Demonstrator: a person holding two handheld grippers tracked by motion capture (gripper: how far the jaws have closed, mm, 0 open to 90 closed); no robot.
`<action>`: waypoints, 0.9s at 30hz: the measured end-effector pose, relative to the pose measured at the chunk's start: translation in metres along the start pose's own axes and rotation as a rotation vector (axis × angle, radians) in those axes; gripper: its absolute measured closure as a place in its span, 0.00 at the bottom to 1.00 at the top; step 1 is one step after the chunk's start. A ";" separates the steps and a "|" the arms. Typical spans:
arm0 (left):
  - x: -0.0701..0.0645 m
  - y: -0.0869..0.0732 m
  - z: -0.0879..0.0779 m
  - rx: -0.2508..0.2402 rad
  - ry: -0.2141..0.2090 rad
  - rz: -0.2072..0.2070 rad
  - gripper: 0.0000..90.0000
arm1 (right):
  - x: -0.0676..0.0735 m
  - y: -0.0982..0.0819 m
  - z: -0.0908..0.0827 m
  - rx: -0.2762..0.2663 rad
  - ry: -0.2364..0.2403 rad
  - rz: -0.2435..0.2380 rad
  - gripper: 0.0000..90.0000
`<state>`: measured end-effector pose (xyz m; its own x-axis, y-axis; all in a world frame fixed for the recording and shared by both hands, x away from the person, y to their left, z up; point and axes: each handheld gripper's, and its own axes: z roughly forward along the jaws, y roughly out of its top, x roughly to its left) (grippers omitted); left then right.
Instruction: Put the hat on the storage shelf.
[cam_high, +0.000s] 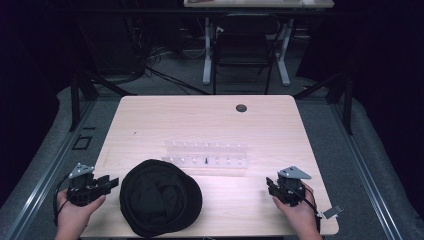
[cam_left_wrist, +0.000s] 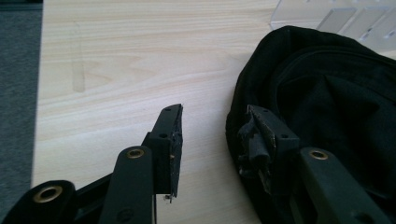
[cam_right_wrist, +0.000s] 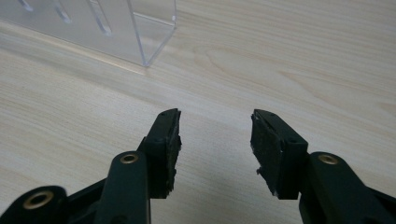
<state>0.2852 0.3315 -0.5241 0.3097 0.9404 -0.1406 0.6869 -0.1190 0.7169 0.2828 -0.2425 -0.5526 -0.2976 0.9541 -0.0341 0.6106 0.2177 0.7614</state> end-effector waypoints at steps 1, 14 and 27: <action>0.000 0.002 -0.001 0.000 0.008 0.006 0.63 | 0.000 0.000 0.000 0.000 0.000 0.000 0.60; 0.010 0.027 -0.016 0.135 -0.086 -0.149 0.60 | 0.003 -0.001 0.000 0.011 0.026 0.008 0.60; 0.009 0.039 -0.005 0.317 -0.114 -0.179 0.63 | 0.001 -0.002 0.003 0.022 0.034 0.034 0.60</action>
<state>0.3113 0.3368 -0.4942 0.2256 0.9158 -0.3322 0.9006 -0.0660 0.4295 0.2833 -0.2410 -0.5562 -0.3014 0.9534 0.0138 0.6365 0.1904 0.7474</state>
